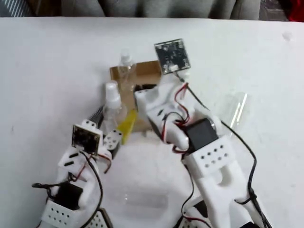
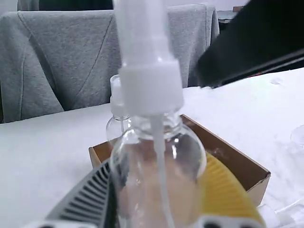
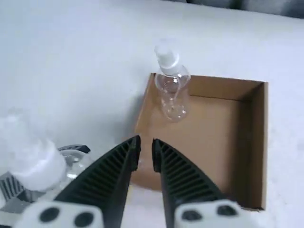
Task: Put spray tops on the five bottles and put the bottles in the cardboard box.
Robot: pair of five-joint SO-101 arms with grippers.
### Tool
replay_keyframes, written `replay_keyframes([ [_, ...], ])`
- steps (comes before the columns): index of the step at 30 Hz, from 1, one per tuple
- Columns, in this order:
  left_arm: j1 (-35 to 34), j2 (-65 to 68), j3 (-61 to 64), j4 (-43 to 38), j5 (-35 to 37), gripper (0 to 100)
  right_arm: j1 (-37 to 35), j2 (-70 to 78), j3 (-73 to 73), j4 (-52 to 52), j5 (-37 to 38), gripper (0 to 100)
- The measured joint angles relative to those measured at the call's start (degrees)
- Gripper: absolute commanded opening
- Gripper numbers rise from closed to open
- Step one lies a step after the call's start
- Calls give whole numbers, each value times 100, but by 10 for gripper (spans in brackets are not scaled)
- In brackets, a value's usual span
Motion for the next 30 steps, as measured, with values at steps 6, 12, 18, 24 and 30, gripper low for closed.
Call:
replay_keyframes([
  [6, -158, 0, 0, -167, 97, 20, 308, 0, 0, 905, 475, 15],
  [12, -369, 0, -88, -53, 598, 20, 202, 0, 0, 1758, 554, 15],
  [18, -378, 9, -158, -44, 659, 20, -325, -229, 396, 2040, 554, 15],
  [24, -387, 1222, -1002, -44, 659, 20, -818, -1213, 1565, 1327, 554, 15],
  [30, -387, 2646, -1679, -176, 659, 20, -1591, -2066, 2857, 167, 360, 15],
])
